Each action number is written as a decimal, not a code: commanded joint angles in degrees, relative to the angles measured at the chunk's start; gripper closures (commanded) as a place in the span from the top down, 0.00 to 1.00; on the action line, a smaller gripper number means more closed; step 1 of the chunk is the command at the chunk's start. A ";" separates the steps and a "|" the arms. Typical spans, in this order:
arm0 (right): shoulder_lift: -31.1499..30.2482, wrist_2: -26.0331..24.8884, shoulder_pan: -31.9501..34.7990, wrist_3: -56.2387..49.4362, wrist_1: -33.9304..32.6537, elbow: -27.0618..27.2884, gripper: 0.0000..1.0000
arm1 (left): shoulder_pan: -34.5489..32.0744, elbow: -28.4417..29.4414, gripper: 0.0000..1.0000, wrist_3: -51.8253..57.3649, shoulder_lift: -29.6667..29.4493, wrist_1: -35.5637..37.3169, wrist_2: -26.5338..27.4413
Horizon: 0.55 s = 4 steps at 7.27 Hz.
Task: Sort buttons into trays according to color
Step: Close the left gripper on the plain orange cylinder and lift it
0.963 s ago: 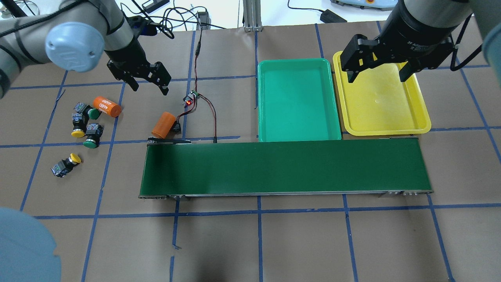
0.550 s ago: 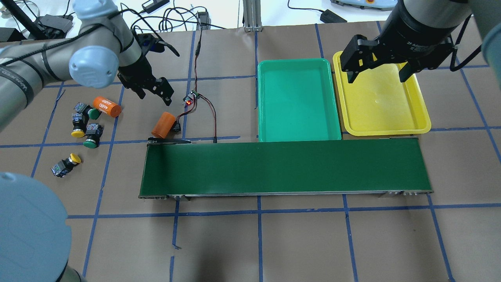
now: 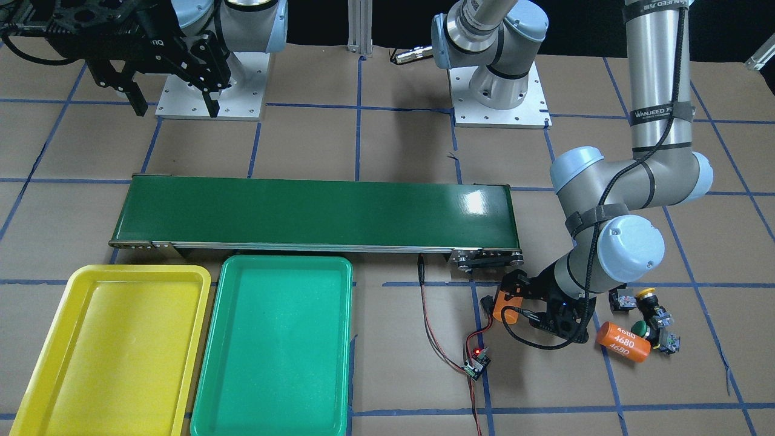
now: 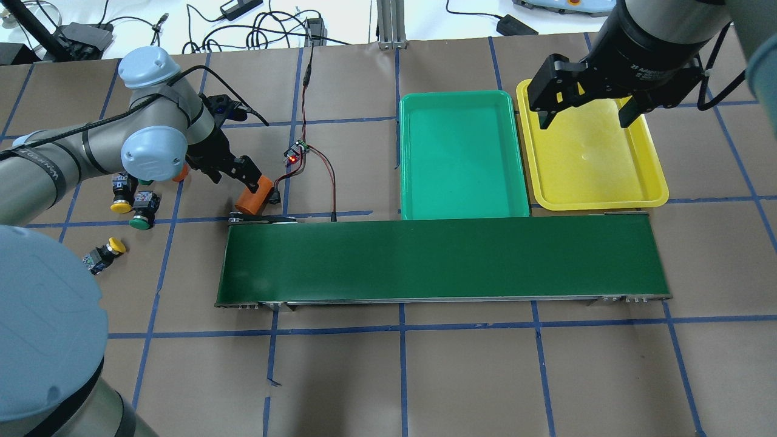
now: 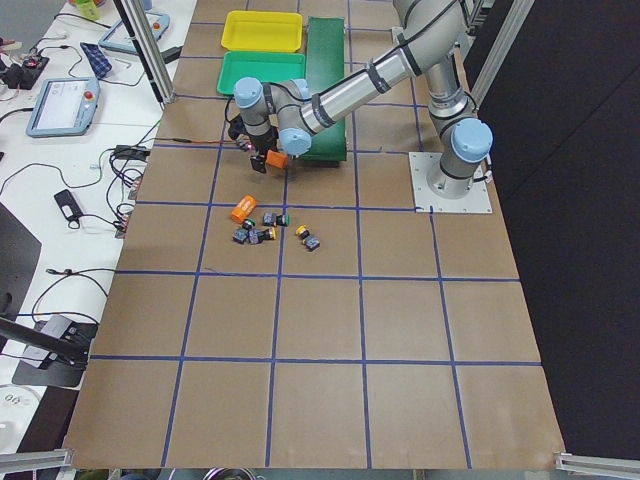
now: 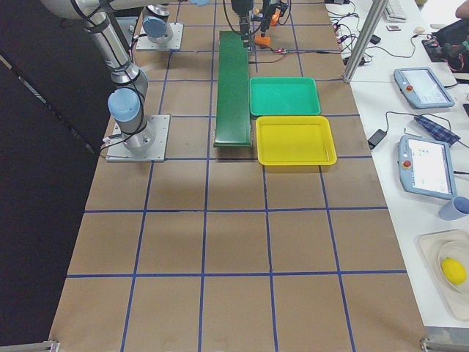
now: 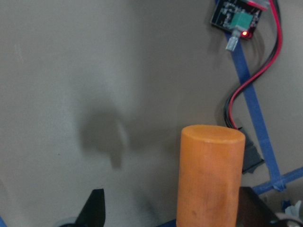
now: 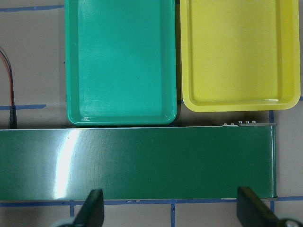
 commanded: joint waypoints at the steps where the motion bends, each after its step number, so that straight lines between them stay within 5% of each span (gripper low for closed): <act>1: 0.00 0.00 0.00 0.00 0.00 0.09 1.00 | -0.06 -0.33 1.00 -3.97 -0.96 0.45 -0.51; 4: 0.00 0.00 0.00 0.00 0.00 0.09 1.00 | -0.06 -0.16 1.00 -4.15 -0.96 0.36 -2.27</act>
